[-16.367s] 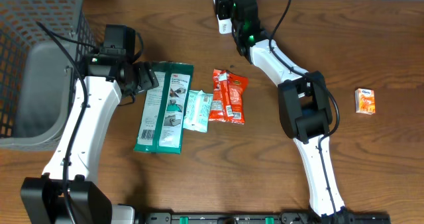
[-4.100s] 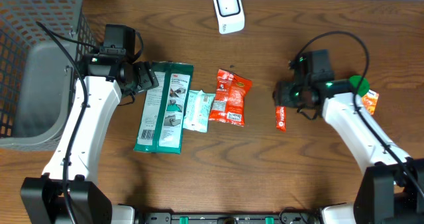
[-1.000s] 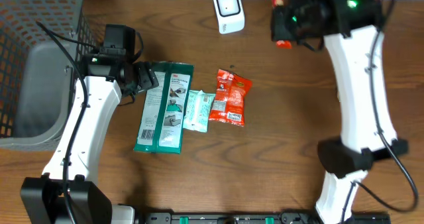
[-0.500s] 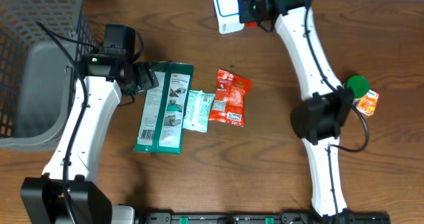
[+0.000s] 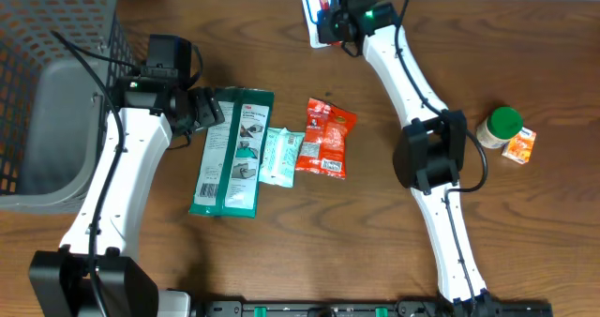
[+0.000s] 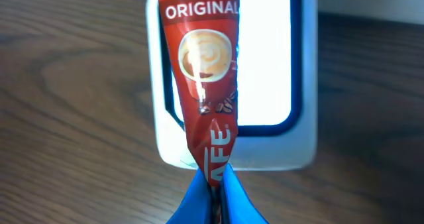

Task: Scan the item barcode
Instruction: 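Lift the stick and hold it in front of the white scanner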

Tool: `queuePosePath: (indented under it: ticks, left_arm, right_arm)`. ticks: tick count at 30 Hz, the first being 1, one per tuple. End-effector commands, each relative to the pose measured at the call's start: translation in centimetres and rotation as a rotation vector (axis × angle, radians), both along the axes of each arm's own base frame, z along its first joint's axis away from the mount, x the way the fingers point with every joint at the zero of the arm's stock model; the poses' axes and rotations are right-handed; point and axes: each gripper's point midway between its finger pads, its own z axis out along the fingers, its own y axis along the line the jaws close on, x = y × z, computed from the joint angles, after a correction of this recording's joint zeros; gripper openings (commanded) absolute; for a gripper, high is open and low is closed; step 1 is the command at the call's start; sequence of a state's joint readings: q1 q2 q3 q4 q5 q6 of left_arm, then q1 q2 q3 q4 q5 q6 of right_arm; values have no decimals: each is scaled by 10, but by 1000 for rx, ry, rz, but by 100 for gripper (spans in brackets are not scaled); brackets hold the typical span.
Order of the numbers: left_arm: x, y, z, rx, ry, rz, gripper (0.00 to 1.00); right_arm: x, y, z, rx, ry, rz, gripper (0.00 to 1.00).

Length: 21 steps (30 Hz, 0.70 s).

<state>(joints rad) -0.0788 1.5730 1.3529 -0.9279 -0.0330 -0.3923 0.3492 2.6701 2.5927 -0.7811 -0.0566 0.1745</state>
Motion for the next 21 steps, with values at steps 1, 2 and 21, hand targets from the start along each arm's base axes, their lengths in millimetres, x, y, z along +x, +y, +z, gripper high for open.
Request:
queuePosePath:
  ticks: [1, 2, 21]
  left_arm:
    - [3, 3, 7, 12, -18, 3, 86]
    - [3, 3, 7, 12, -18, 3, 86]
    - [3, 3, 7, 12, -18, 3, 86]
  right_arm:
    - [1, 9, 2, 4, -17, 15, 1]
    - [1, 8, 0, 2, -13, 15, 1]
    - [-4, -6, -19, -39, 42, -29, 1]
